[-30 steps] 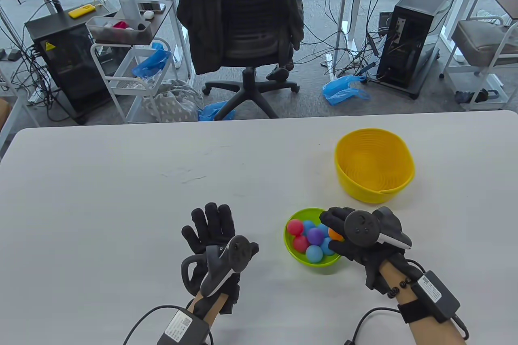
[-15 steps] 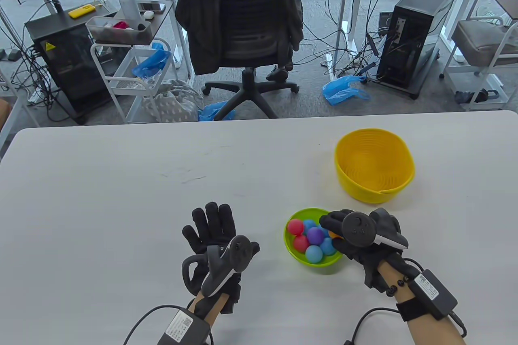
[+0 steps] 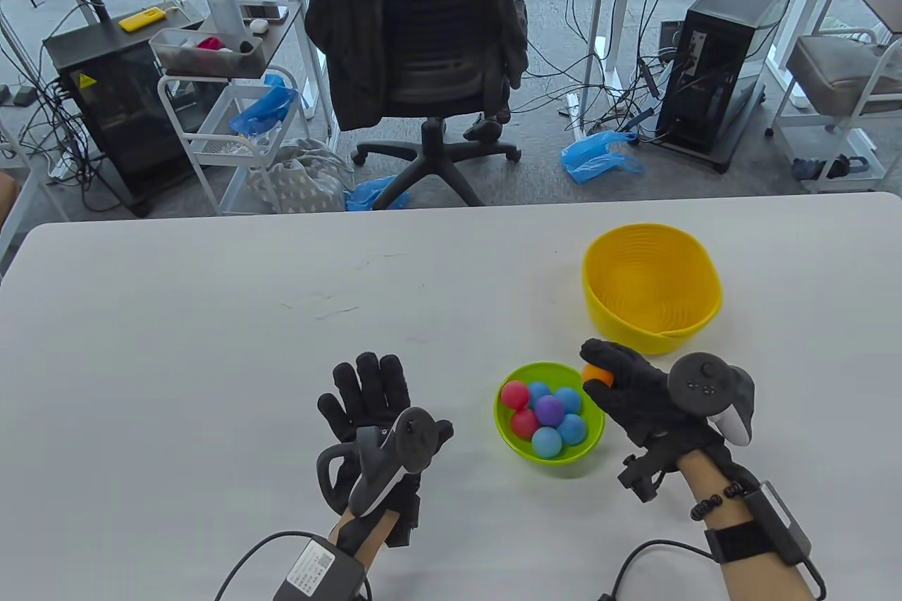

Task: Toss ping pong balls into fabric basket

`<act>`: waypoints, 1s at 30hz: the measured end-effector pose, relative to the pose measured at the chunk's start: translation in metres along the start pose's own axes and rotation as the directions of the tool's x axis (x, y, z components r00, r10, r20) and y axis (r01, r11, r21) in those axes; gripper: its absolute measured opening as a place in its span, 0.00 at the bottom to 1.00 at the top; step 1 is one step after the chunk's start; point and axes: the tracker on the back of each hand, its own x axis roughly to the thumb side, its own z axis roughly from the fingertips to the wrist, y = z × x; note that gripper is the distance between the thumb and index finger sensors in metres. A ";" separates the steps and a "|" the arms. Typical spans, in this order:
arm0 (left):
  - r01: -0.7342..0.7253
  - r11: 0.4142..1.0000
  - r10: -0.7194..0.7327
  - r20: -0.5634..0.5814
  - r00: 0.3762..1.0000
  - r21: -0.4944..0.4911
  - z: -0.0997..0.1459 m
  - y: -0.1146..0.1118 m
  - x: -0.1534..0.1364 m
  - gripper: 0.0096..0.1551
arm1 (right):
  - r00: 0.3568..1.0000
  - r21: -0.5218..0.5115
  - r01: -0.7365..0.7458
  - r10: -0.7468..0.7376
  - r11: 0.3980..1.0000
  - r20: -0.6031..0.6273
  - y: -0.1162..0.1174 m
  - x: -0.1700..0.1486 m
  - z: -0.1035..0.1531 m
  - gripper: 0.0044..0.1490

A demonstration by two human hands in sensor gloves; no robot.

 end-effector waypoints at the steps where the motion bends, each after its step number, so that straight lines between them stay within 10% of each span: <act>1: -0.001 1.000 0.001 -0.002 1.000 0.000 0.000 0.000 0.000 0.69 | 0.996 -0.046 0.072 -0.074 0.996 -0.041 -0.006 -0.006 0.000 0.39; 9: -0.016 1.000 0.016 -0.009 1.000 -0.011 -0.003 0.000 -0.001 0.69 | 0.771 -0.232 0.583 -0.620 0.779 -0.145 -0.034 -0.045 -0.004 0.52; 17: -0.029 0.999 0.028 -0.014 0.999 -0.024 -0.003 0.000 -0.002 0.69 | 0.688 -0.282 0.678 -0.721 0.679 -0.080 -0.053 -0.062 0.000 0.61; 30: -0.038 0.999 0.038 -0.015 0.999 -0.018 -0.004 0.001 -0.004 0.69 | 0.939 -0.396 0.326 -0.342 0.858 0.034 -0.062 -0.019 0.019 0.47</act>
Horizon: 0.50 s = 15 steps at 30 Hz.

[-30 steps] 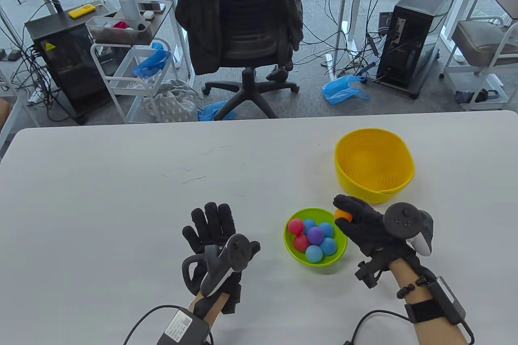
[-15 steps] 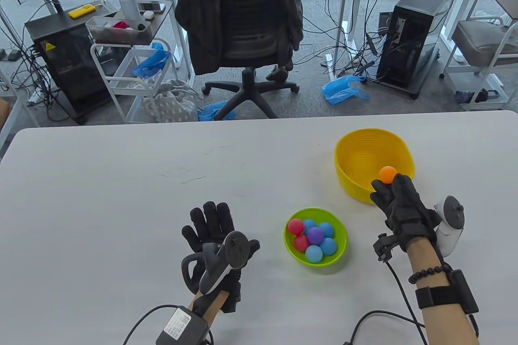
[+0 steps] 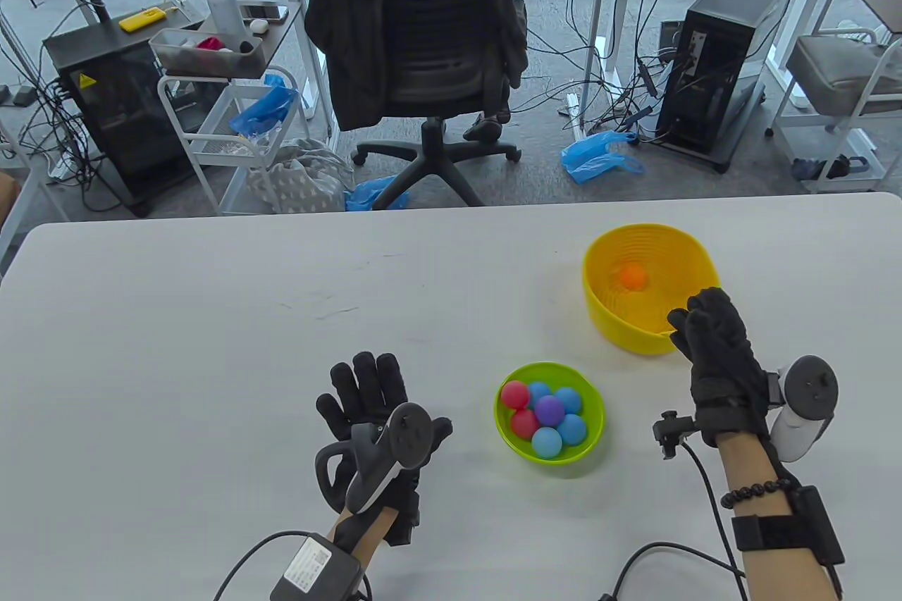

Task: Toss ping pong balls into fabric basket

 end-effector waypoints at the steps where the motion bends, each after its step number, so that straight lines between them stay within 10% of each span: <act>1: -0.003 1.000 0.003 0.001 1.000 0.001 0.000 0.000 0.000 0.69 | 0.999 0.010 -0.028 0.028 1.000 0.018 0.003 0.003 0.001 0.47; 6: -0.010 1.000 0.010 -0.001 1.000 0.002 0.000 0.000 -0.001 0.69 | 0.951 0.112 -0.287 0.269 0.951 0.150 0.034 0.025 0.010 0.47; 15: -0.006 1.000 0.005 -0.004 1.000 -0.005 0.000 0.001 0.000 0.69 | 0.750 0.357 -0.661 0.583 0.660 0.312 0.119 0.020 0.026 0.45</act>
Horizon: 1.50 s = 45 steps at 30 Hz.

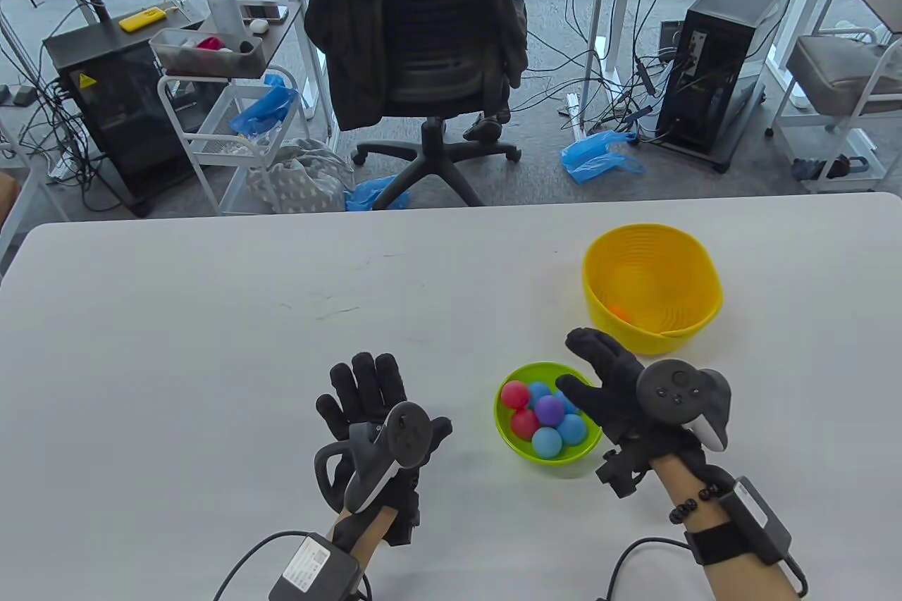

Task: Toss ping pong balls into fabric basket

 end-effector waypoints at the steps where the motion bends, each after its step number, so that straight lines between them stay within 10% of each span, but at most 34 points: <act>1: -0.001 1.000 0.001 0.001 1.000 -0.004 0.000 0.000 0.000 0.69 | 0.999 0.042 -0.051 0.051 0.998 0.005 0.007 0.002 -0.002 0.45; 25: -0.022 1.000 0.022 0.007 1.000 0.016 0.001 0.004 -0.002 0.69 | 0.914 0.169 -0.404 0.402 0.899 0.047 0.054 0.021 -0.005 0.39; 45: -0.022 0.999 0.021 0.025 0.999 0.043 0.003 0.007 0.001 0.69 | 0.998 -0.140 0.029 -0.038 0.990 -0.059 -0.013 -0.008 0.011 0.31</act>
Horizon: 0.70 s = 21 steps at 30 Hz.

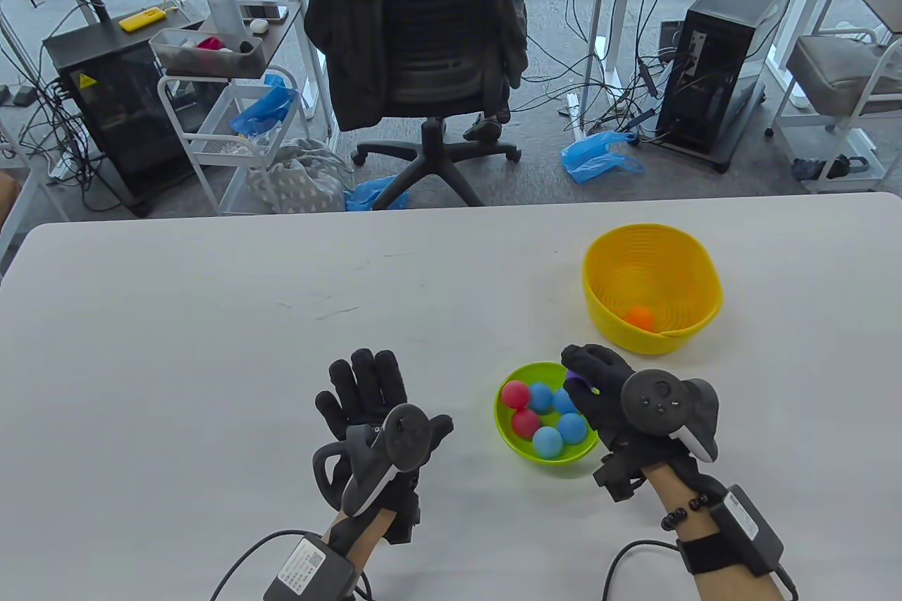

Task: Toss ping pong balls into fabric basket

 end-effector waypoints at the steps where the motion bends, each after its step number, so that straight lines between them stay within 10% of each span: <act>1: 0.001 1.000 -0.001 -0.001 1.000 -0.001 0.000 0.000 0.000 0.69 | 0.999 -0.010 0.034 -0.034 0.999 -0.017 -0.002 -0.004 -0.001 0.31; 8: -0.003 1.000 0.003 -0.004 1.000 -0.001 0.000 0.000 0.000 0.69 | 0.903 -0.099 0.360 -0.373 0.928 -0.213 -0.022 -0.046 -0.017 0.31; 15: -0.006 1.000 0.006 -0.010 1.000 -0.006 -0.001 0.001 -0.001 0.69 | 0.625 -0.245 0.657 -0.697 0.713 -0.352 -0.036 -0.094 -0.035 0.34; 21: -0.010 1.000 0.009 -0.016 1.000 -0.010 -0.001 0.002 -0.001 0.69 | 0.518 -0.226 0.752 -0.768 0.619 -0.377 -0.040 -0.106 -0.043 0.48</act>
